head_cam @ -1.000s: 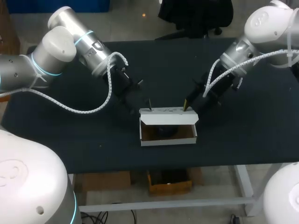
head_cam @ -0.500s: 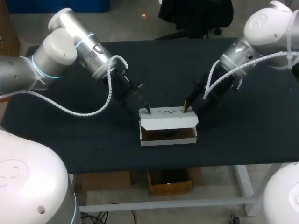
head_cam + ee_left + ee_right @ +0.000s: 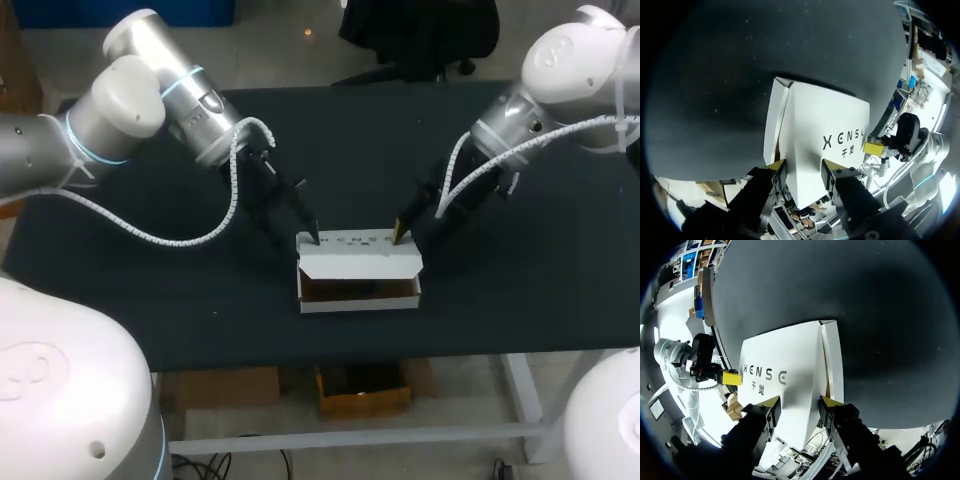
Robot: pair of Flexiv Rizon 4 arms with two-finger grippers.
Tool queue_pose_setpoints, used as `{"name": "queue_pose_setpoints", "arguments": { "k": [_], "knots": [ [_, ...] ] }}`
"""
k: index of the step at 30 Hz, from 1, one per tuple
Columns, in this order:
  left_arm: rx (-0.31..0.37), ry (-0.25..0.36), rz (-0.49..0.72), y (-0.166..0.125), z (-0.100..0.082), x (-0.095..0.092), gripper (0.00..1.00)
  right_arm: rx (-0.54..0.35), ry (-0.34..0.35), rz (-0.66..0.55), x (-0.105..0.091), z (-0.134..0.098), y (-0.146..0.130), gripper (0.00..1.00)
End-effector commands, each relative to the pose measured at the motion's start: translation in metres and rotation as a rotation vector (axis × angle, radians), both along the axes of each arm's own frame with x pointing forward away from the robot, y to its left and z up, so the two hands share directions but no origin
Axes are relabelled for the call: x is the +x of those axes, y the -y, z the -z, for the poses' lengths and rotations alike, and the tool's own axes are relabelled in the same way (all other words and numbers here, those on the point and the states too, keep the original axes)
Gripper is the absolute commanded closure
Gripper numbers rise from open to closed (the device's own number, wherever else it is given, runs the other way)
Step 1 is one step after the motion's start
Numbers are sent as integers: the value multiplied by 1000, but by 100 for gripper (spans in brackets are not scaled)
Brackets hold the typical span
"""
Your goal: Assemble the packaging by folding the flat box into shape, placing the metal phone stand inside, and closing the box properly
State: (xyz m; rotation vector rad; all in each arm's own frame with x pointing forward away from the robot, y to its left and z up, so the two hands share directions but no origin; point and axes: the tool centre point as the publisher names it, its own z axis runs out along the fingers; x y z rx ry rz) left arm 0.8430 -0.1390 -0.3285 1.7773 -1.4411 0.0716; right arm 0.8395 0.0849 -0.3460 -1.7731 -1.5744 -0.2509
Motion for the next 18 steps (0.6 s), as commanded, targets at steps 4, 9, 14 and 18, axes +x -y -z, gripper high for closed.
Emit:
{"name": "queue_pose_setpoints", "arguments": {
  "k": [4,9,14,18],
  "knots": [
    [19,15,3,2,0,-1,55,8,-9,-5,1,8,0,52],
    [39,37,8,2,2,-2,54,7,-9,-11,2,9,0,52],
    [81,80,5,4,3,-4,53,7,-5,-16,2,9,0,51],
    [90,95,-11,4,3,-6,53,6,-3,-18,2,9,0,51]
  ]
}}
